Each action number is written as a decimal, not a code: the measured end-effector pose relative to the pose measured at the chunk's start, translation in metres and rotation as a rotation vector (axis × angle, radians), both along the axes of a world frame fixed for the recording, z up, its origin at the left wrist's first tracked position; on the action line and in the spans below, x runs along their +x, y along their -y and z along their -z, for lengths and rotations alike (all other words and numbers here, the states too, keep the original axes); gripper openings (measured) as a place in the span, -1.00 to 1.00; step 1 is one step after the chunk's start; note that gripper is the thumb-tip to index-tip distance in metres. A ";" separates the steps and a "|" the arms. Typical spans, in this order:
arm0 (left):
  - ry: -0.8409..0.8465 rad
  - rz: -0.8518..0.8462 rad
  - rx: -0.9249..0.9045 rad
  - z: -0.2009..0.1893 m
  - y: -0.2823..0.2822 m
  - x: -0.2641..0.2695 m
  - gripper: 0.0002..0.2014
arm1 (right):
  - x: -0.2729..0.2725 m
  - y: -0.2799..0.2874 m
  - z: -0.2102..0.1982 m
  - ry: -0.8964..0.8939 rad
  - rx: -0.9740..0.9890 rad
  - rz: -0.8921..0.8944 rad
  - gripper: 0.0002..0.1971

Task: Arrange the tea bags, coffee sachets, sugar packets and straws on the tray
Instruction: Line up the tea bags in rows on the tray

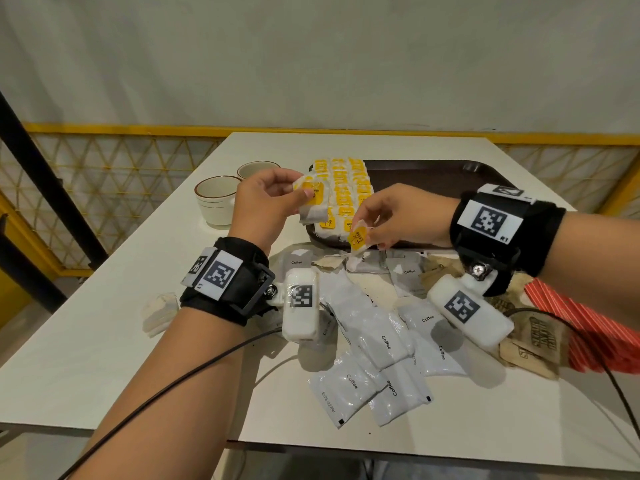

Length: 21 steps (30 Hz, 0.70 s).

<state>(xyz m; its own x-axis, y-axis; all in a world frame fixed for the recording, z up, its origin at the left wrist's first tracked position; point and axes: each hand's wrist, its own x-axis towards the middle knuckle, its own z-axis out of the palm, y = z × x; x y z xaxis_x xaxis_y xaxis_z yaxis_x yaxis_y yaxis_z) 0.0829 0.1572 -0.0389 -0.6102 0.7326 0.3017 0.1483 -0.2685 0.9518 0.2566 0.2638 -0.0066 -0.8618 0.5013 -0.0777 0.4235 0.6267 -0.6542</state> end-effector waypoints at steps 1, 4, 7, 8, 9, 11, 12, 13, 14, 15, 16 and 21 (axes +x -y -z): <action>0.001 0.007 -0.002 0.000 0.000 0.000 -0.79 | 0.000 -0.001 -0.004 0.010 0.004 -0.026 -0.79; -0.001 0.017 -0.017 0.000 0.000 0.000 -0.80 | 0.003 -0.004 -0.015 0.059 0.015 -0.090 -0.78; 0.012 0.031 -0.027 0.001 -0.001 0.001 -0.80 | 0.005 -0.004 -0.025 0.082 0.027 -0.137 -0.88; 0.012 0.039 -0.034 0.001 -0.001 0.001 -0.80 | 0.005 -0.004 -0.027 0.077 0.064 -0.137 -0.90; 0.007 0.046 -0.045 0.001 -0.001 0.002 -0.80 | 0.005 -0.003 -0.030 0.070 0.080 -0.135 -0.90; -0.002 0.055 -0.064 0.002 -0.003 0.004 -0.79 | 0.006 0.001 -0.034 0.064 0.007 -0.165 -0.92; -0.007 0.058 -0.070 0.003 -0.003 0.005 -0.79 | 0.005 0.004 -0.036 0.059 -0.058 -0.195 -0.94; -0.013 0.060 -0.076 0.003 -0.003 0.005 -0.79 | 0.004 0.006 -0.037 0.048 -0.119 -0.220 -0.93; -0.018 0.061 -0.080 0.003 -0.003 0.005 -0.79 | 0.003 0.007 -0.039 0.031 -0.159 -0.236 -0.91; -0.023 0.062 -0.084 0.003 -0.003 0.006 -0.79 | 0.001 0.007 -0.040 0.012 -0.173 -0.241 -0.89; -0.028 0.062 -0.088 0.003 -0.004 0.006 -0.80 | 0.000 0.008 -0.040 -0.008 -0.167 -0.234 -0.87; -0.014 0.087 -0.100 0.002 -0.004 0.010 -0.83 | -0.011 0.007 -0.025 -0.161 -0.182 -0.051 -0.93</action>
